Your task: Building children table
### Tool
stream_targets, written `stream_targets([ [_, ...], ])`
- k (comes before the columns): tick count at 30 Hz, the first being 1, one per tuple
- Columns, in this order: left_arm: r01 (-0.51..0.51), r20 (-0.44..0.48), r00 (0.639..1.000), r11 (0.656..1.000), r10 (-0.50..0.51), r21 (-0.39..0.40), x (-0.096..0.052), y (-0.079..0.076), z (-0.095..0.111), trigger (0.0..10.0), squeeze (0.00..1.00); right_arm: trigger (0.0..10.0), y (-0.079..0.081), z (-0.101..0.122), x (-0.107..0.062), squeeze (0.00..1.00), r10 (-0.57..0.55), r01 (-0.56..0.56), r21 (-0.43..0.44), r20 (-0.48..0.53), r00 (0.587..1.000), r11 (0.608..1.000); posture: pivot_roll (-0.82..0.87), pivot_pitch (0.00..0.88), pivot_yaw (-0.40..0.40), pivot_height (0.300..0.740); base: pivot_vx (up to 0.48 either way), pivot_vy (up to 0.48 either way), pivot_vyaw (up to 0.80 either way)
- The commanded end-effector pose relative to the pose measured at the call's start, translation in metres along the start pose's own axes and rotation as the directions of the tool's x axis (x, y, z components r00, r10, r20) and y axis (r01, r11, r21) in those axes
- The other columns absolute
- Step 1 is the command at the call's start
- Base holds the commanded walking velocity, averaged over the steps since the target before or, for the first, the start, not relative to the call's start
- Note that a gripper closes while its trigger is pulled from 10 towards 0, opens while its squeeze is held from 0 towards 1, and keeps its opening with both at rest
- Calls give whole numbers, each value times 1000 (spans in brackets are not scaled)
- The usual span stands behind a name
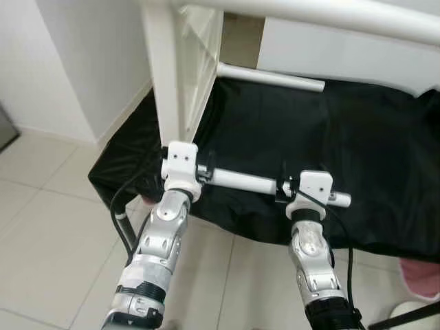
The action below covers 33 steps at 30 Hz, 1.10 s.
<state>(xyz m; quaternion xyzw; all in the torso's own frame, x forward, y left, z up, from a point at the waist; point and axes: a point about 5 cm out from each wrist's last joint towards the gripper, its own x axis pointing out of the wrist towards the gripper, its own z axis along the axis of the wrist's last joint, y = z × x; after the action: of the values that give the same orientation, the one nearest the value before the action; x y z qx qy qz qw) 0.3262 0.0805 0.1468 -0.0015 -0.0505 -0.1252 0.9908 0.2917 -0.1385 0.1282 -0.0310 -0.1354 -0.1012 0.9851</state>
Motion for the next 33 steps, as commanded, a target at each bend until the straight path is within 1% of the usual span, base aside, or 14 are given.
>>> stream_targets([
  [1, -21, 11, 1000, 1000, 20, 15, 0, 3, 1, 10000, 0, 10000, -2, -2, -2, 0, 8, -8, -5, 2, 1000, 1000, -11, 0, -32, 740, 0, 0, 0],
  [6, 3, 19, 1000, 999, -3, 33, -1, 0, 2, 10000, 0, 10000, -4, -2, -2, 0, 3, -3, 8, 3, 1000, 1000, -8, 0, -33, 740, 0, 0, 0],
  [11, 59, 29, 998, 997, -60, 53, -3, -7, 2, 10000, 0, 10000, -4, -3, 0, 0, -1, 1, -11, 5, 1000, 1000, -5, 0, -32, 740, 0, 0, 0],
  [20, 87, 26, 996, 994, -89, 63, -5, -10, 1, 10000, 0, 10000, -4, -4, -1, 0, -10, 10, -6, 0, 1000, 1000, -5, 0, -26, 740, 0, 0, 0],
  [22, 139, 26, 990, 986, -141, 89, -8, -15, 0, 10000, 0, 10000, -6, -7, -7, 0, -12, 12, 12, -13, 1000, 1000, -3, 0, -28, 740, 0, 0, 0],
  [23, 139, 26, 990, 986, -141, 89, -8, -15, 0, 10000, 0, 10000, -6, -7, -7, 0, -12, 12, 12, -13, 1000, 1000, -3, 0, -28, 740, 0, 0, 0],
  [26, 184, 30, 982, 977, -189, 112, -11, -18, 0, 10000, 0, 10000, -9, -10, -14, 0, -9, 10, 28, -18, 1000, 1000, -2, 0, -27, 740, 0, 0, 0],
  [28, 185, 32, 981, 976, -189, 115, -12, -18, -1, 10000, 0, 10000, -14, -13, -17, 0, -32, 33, 13, -32, 999, 999, -5, 0, -26, 740, 0, 0, 0],
  [33, 177, 31, 983, 978, -181, 115, -11, -17, 0, 10000, 0, 10000, -21, -13, -18, 0, -71, 72, 7, -33, 997, 997, -8, 0, -23, 740, 0, 0, 0],
])
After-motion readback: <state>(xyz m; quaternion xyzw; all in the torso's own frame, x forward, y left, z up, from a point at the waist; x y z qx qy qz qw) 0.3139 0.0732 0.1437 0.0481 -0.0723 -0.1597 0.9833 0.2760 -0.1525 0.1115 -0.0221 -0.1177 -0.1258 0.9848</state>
